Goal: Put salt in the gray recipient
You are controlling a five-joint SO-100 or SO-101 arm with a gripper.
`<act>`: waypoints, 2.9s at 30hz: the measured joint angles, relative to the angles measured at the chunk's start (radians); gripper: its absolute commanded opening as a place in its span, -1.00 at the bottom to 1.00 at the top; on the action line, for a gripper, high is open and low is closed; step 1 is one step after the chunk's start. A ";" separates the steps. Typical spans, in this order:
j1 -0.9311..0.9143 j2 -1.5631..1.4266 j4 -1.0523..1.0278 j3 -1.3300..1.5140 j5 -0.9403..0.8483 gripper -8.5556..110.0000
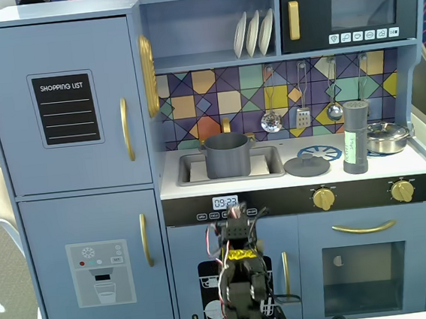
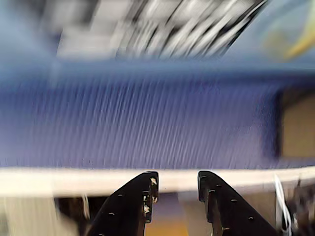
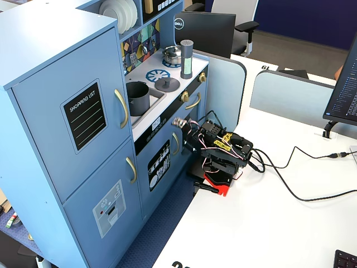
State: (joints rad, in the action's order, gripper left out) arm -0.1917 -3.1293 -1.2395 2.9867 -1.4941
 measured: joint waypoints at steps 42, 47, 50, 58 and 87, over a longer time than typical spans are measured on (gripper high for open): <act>-0.790 1.095 1.302 -0.922 0.020 0.01; -0.767 1.256 1.302 -1.074 0.034 -0.01; -0.758 1.353 1.302 -1.172 0.034 -0.02; -0.746 1.554 1.302 -1.399 0.034 -0.08; -0.296 1.200 0.718 -1.605 0.730 -0.86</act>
State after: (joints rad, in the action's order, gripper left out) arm -0.4878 -1.9297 -0.5216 1.3821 -0.7639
